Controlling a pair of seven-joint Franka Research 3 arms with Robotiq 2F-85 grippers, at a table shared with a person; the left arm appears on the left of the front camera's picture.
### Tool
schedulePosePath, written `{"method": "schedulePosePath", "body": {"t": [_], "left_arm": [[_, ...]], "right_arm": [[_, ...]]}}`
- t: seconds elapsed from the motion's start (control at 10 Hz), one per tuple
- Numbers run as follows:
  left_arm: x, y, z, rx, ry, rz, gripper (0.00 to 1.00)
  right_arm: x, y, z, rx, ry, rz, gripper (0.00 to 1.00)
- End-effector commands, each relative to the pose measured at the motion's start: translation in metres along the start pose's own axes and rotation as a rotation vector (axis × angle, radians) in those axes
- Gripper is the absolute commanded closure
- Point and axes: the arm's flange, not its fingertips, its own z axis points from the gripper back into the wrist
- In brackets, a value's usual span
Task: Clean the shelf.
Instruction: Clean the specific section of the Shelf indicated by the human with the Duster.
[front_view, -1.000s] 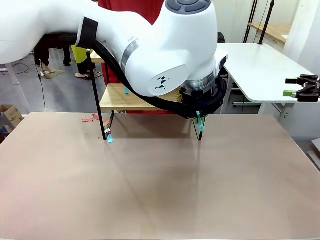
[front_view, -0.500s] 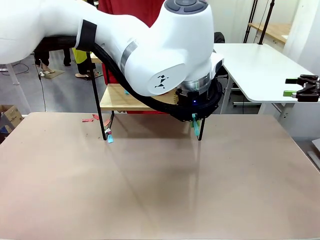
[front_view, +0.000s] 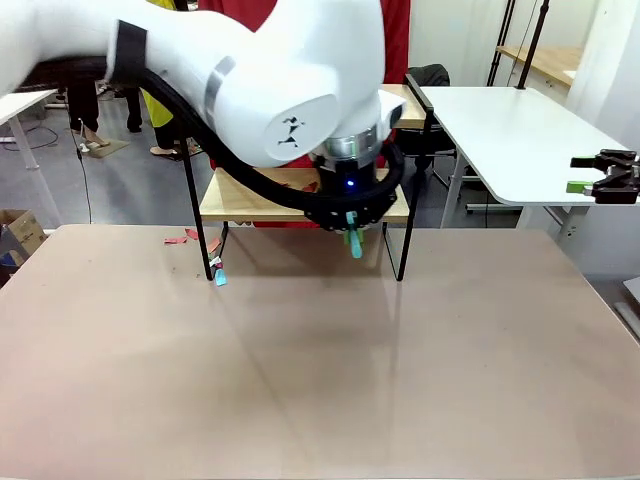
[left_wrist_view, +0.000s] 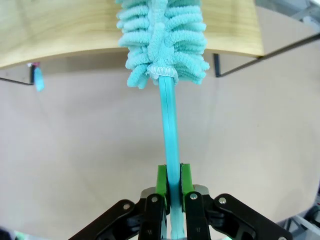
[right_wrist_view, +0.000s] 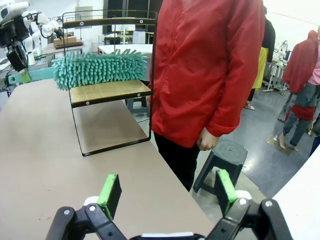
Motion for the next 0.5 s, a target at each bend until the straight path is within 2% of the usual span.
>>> {"method": "schedulePosePath", "body": {"t": [0.0, 0.4], "left_arm": [[0.003, 0.040, 0.007, 0.052, 0.035, -0.013, 0.87], [0.024, 0.094, 0.017, 0.217, 0.055, -0.014, 0.87]], "right_arm": [[0.007, 0.000, -0.001, -0.002, 0.013, -0.011, 0.00], [0.007, 0.000, -0.001, -0.002, 0.013, -0.011, 0.00]]}}
